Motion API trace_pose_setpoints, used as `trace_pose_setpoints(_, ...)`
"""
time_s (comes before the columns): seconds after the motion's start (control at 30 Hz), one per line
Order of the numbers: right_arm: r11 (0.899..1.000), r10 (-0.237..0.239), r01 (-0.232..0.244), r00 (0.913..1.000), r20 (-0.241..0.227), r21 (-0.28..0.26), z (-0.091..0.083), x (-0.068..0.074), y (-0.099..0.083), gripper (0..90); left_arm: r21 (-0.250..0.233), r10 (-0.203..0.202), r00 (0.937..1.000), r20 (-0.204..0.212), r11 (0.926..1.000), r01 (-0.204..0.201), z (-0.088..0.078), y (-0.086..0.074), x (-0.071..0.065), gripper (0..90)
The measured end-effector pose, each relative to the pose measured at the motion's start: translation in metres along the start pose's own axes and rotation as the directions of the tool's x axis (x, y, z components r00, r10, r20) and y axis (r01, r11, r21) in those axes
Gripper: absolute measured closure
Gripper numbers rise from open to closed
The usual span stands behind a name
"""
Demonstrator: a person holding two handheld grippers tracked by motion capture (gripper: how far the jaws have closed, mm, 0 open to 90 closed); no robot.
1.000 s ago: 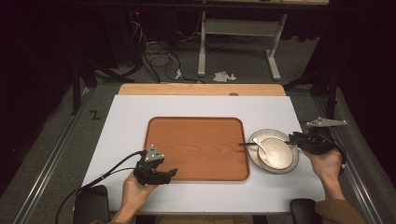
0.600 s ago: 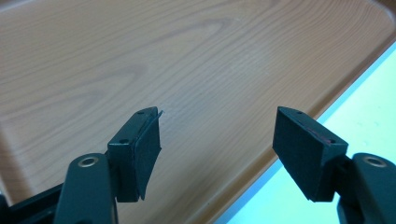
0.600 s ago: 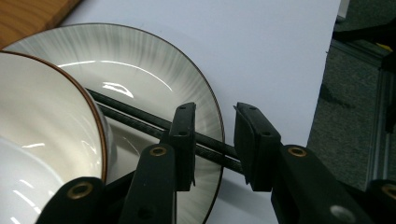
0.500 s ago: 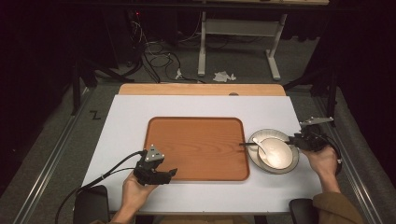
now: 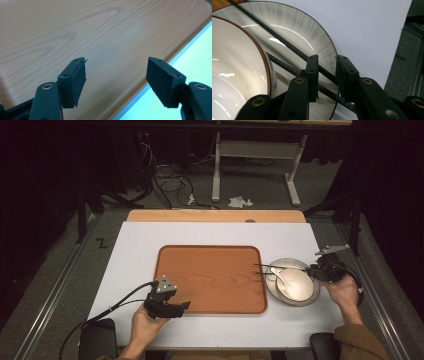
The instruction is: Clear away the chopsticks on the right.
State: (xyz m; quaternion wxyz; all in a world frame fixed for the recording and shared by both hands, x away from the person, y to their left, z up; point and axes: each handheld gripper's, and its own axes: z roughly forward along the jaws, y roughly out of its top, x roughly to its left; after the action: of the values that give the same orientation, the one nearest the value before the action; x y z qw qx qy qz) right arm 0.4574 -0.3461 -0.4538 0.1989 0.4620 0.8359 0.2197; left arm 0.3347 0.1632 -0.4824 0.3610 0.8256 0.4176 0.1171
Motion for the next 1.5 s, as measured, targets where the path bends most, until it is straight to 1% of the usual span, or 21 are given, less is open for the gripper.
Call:
trace_pose_setpoints(0.1, 1.000, -0.010, 0.010, 0.9999, -0.014, 0.002, 0.000, 0.000, 0.000, 76.6, 0.001, 0.002, 1.0000, -0.001, 1.0000, -0.002, 0.000, 0.000, 0.000, 32.1)
trace_pose_setpoints(0.2, 1.000, -0.004, 0.005, 0.9996, -0.028, 0.013, 0.001, -0.001, 0.001, 74.5, 0.001, -0.002, 1.0000, -0.002, 1.0000, 0.002, 0.000, 0.000, 0.000, 32.1)
trace_pose_setpoints(0.27, 1.000, -0.008, 0.008, 0.9997, -0.024, 0.017, 0.003, 0.000, 0.001, 73.6, 0.006, -0.001, 1.0000, 0.003, 1.0000, 0.001, 0.001, 0.000, 0.000, 32.1)
trace_pose_setpoints(0.3, 1.000, -0.011, 0.011, 0.9995, -0.030, 0.016, 0.004, 0.000, 0.002, 74.3, 0.004, -0.004, 1.0000, 0.002, 1.0000, 0.004, 0.001, 0.000, 0.000, 32.1)
trace_pose_setpoints(0.4, 1.000, -0.011, 0.011, 0.9996, -0.025, 0.020, 0.004, -0.001, 0.001, 77.2, 0.000, -0.001, 1.0000, 0.001, 1.0000, 0.001, 0.000, 0.000, 0.000, 32.1)
trace_pose_setpoints(0.43, 1.000, -0.009, 0.010, 0.9995, -0.030, 0.022, 0.004, -0.002, 0.001, 78.2, 0.001, 0.000, 1.0000, 0.001, 1.0000, 0.000, 0.000, 0.000, 0.000, 32.1)
trace_pose_setpoints(0.47, 1.000, -0.005, 0.005, 0.9996, -0.029, 0.027, 0.005, -0.002, 0.000, 78.6, 0.002, -0.001, 1.0000, 0.001, 1.0000, 0.001, 0.000, 0.000, 0.000, 32.1)
trace_pose_setpoints(0.57, 0.999, -0.014, 0.015, 0.9995, -0.028, 0.033, 0.007, -0.001, 0.000, 79.2, 0.003, -0.004, 1.0000, 0.002, 1.0000, 0.004, 0.001, 0.000, 0.000, 32.1)
trace_pose_setpoints(0.7, 0.999, -0.014, 0.014, 0.9998, -0.017, 0.031, 0.007, -0.001, -0.001, 84.9, 0.003, 0.002, 1.0000, 0.002, 1.0000, -0.002, -0.001, 0.000, 0.000, 32.1)
trace_pose_setpoints(0.83, 1.000, -0.002, 0.002, 0.9998, -0.022, 0.025, 0.007, -0.002, -0.001, 85.6, 0.003, -0.001, 1.0000, 0.002, 1.0000, 0.001, 0.000, 0.000, 0.000, 32.0)
trace_pose_setpoints(0.93, 1.000, -0.004, 0.005, 0.9998, -0.017, 0.020, 0.007, -0.001, -0.001, 86.2, 0.004, -0.004, 1.0000, 0.004, 1.0000, 0.004, 0.001, 0.000, -0.001, 32.1)
trace_pose_setpoints(1.0, 1.000, 0.004, -0.004, 0.9999, -0.011, 0.000, 0.004, -0.002, -0.001, 86.4, 0.002, 0.000, 1.0000, 0.007, 1.0000, 0.000, 0.000, 0.000, 0.000, 32.1)
trace_pose_setpoints(1.13, 0.999, 0.012, -0.013, 0.9997, -0.023, -0.050, -0.004, -0.001, 0.001, 86.6, 0.002, 0.002, 1.0000, 0.004, 1.0000, -0.002, -0.001, -0.001, -0.001, 32.1)
trace_pose_setpoints(1.2, 0.998, 0.008, -0.010, 0.9995, -0.029, -0.068, -0.007, 0.001, 0.003, 86.6, 0.008, 0.003, 1.0000, 0.006, 1.0000, -0.003, -0.001, -0.002, -0.002, 32.1)
trace_pose_setpoints(1.27, 0.996, 0.010, -0.014, 0.9992, -0.040, -0.088, -0.010, 0.003, 0.006, 86.6, 0.007, 0.008, 0.9999, 0.006, 0.9999, -0.009, -0.001, -0.002, -0.002, 32.0)
trace_pose_setpoints(1.3, 0.995, 0.004, -0.009, 0.9988, -0.048, -0.096, -0.012, 0.004, 0.008, 86.6, 0.004, 0.008, 0.9999, 0.006, 1.0000, -0.008, -0.002, -0.002, -0.002, 32.1)
trace_pose_setpoints(1.4, 0.993, -0.011, 0.005, 0.9986, -0.051, -0.116, -0.018, 0.010, 0.011, 86.5, 0.004, 0.004, 1.0000, 0.008, 1.0000, -0.004, -0.001, -0.001, -0.001, 32.1)
trace_pose_setpoints(1.5, 0.989, -0.005, -0.005, 0.9979, -0.064, -0.145, -0.025, 0.014, 0.012, 86.5, 0.003, -0.002, 0.9999, 0.011, 1.0000, 0.002, 0.000, 0.001, 0.001, 32.1)
